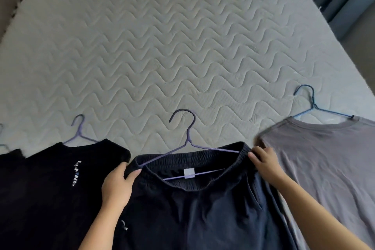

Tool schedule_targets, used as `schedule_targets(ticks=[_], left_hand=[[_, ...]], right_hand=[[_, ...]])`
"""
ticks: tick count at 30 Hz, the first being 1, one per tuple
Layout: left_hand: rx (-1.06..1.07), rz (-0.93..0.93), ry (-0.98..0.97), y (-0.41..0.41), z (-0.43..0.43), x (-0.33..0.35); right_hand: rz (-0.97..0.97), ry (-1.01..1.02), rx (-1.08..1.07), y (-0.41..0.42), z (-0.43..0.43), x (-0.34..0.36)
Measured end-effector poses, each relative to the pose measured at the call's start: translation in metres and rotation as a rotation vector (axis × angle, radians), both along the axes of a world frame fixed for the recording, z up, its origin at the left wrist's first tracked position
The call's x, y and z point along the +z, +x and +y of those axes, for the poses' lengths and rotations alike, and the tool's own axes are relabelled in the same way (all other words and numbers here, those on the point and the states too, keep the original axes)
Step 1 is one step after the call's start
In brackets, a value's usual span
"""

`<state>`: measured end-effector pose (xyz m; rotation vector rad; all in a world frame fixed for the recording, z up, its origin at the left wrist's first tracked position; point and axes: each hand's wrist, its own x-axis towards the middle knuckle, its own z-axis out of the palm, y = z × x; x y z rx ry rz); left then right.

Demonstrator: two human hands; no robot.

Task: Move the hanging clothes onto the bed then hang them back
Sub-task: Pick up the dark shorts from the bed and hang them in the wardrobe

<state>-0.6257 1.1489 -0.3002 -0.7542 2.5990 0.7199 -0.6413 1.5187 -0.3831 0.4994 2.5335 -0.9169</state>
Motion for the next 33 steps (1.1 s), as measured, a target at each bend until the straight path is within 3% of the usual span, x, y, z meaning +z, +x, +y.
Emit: schedule_targets(ticks=[3,7,15,22,33], left_hand=[[-0.008,-0.004,0.015,0.032,0.005,0.04],[0.024,0.027,0.042,0.085,0.025,0.084],[0.102,-0.026,0.05,0.216,0.054,0.12],[0.212,-0.031,0.102,0.33,0.075,0.145],[0.394,0.189,0.121,0.478,0.084,0.173]], right_hand=[[0.046,0.036,0.021,0.025,0.01,0.033],[0.081,-0.073,0.045,0.069,0.017,0.079],[-0.056,-0.049,0.049,0.182,0.035,0.133],[-0.146,0.013,0.176,0.253,0.055,0.173],[-0.01,-0.071,0.347,0.327,0.034,0.223]])
